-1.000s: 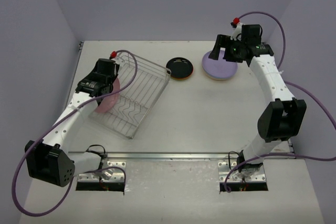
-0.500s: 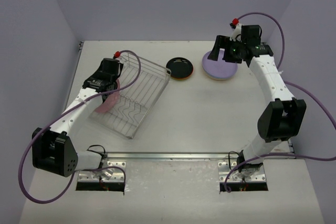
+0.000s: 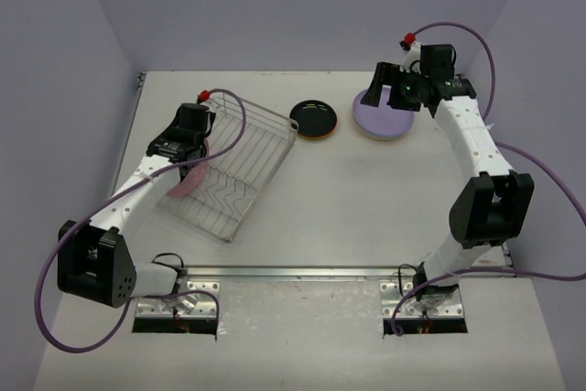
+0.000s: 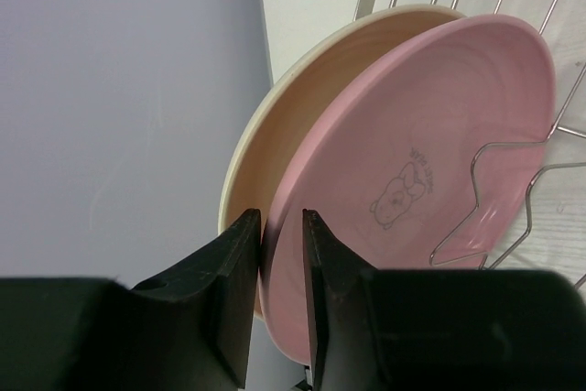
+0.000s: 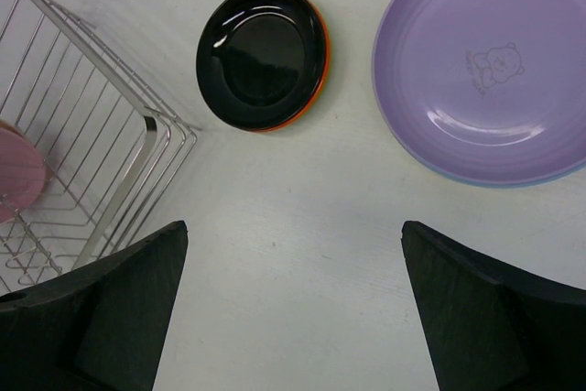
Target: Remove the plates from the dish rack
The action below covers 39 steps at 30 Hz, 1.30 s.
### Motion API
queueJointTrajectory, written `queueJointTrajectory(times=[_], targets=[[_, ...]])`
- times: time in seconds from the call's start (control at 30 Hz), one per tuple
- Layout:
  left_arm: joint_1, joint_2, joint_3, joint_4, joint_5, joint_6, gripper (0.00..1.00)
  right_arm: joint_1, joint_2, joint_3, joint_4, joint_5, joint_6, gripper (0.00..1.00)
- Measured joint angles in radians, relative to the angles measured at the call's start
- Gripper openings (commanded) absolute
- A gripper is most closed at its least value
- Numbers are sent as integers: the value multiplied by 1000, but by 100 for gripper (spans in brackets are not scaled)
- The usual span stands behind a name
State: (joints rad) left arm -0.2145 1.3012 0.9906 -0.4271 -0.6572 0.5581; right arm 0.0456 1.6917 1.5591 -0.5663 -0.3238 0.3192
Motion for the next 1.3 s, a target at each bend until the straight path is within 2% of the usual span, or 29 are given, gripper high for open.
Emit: queueJointTrajectory(times=[0.37,0.8,1.17,1.23,1.3], targets=[[7,20,8,8,-13,17,0,0,-12,-32,7,-3,2,99],[-6,-11,66,-97,-3,18,0,0,-34,-37,12,-26,6,99],[-114,-202,75,80,-148,210,0,11,-34,-39,30,-47,20,99],[-124,-205,117,59,-138,208,0,19,-39,-49,49,-53,14,99],[-126,-183,227,-29,-90,158,0,34,-53,-72,68,-73,6,99]])
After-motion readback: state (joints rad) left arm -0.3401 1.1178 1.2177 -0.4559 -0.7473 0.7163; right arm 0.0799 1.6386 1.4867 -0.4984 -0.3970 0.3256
